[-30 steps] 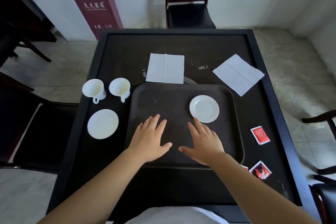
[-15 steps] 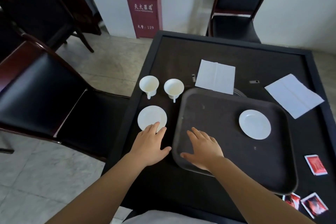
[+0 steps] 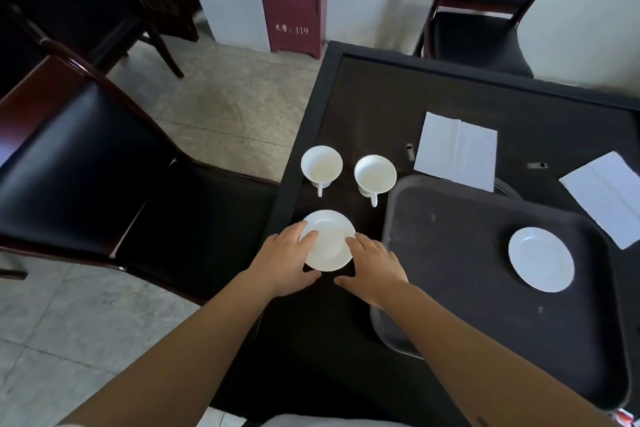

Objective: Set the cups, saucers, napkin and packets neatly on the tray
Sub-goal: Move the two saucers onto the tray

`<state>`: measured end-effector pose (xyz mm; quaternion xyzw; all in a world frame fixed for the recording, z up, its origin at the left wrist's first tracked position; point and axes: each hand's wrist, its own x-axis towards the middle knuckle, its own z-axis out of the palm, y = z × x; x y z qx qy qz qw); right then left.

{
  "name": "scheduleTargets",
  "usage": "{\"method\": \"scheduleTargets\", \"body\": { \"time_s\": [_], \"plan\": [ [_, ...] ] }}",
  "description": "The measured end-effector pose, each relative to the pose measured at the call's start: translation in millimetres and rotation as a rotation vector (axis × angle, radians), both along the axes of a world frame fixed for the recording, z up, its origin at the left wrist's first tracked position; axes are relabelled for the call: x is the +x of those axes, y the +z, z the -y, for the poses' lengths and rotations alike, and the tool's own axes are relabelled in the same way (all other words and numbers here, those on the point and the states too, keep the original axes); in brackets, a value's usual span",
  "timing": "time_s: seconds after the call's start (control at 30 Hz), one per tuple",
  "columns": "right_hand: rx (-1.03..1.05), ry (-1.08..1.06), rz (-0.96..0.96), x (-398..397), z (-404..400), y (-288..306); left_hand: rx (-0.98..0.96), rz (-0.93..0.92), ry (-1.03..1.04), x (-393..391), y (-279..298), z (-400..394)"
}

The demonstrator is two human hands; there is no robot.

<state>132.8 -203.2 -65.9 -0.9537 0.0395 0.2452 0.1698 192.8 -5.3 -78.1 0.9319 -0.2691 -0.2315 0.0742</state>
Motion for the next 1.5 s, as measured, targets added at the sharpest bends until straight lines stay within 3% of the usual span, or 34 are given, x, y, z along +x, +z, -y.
{"method": "scheduleTargets", "body": {
  "time_s": [0.27, 0.7, 1.27, 1.5],
  "plan": [
    [-0.038, -0.019, -0.013, 31, -15, -17, -0.032, -0.062, -0.135, 36, -24, -10],
    [-0.013, 0.023, 0.003, 33, -8, -36, -0.138, 0.004, -0.119, 33, -33, -8],
    [0.219, -0.014, 0.026, -6, 15, -10, -0.199, 0.006, -0.12, 2, 7, -5],
    [0.267, -0.059, 0.157, -51, 36, 18, -0.26, -0.06, -0.086, -30, 31, 16]
  ]
}}
